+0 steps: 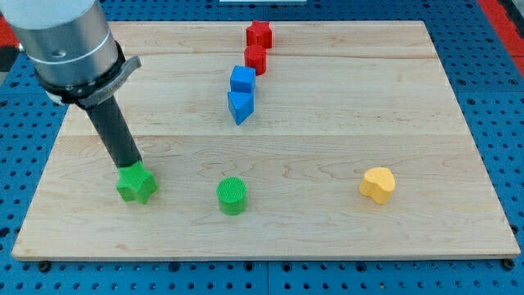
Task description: Keep the yellow hexagon to the left of the green star
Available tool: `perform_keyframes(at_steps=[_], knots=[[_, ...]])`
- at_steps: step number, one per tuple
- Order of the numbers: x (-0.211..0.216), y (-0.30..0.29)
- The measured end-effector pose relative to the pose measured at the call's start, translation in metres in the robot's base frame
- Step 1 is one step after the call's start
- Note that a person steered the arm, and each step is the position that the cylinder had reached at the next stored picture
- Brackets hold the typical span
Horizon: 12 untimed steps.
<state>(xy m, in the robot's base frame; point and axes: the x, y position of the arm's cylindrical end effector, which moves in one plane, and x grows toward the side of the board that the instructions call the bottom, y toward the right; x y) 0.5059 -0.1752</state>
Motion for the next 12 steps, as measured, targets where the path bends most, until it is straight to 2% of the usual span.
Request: perform_keyframes(at_steps=[1, 2, 6, 8, 12], knots=[[0.018, 0.003], [0.012, -0.004], [-0.131, 0.019], [-0.14, -0.058], [-0.096, -0.06]])
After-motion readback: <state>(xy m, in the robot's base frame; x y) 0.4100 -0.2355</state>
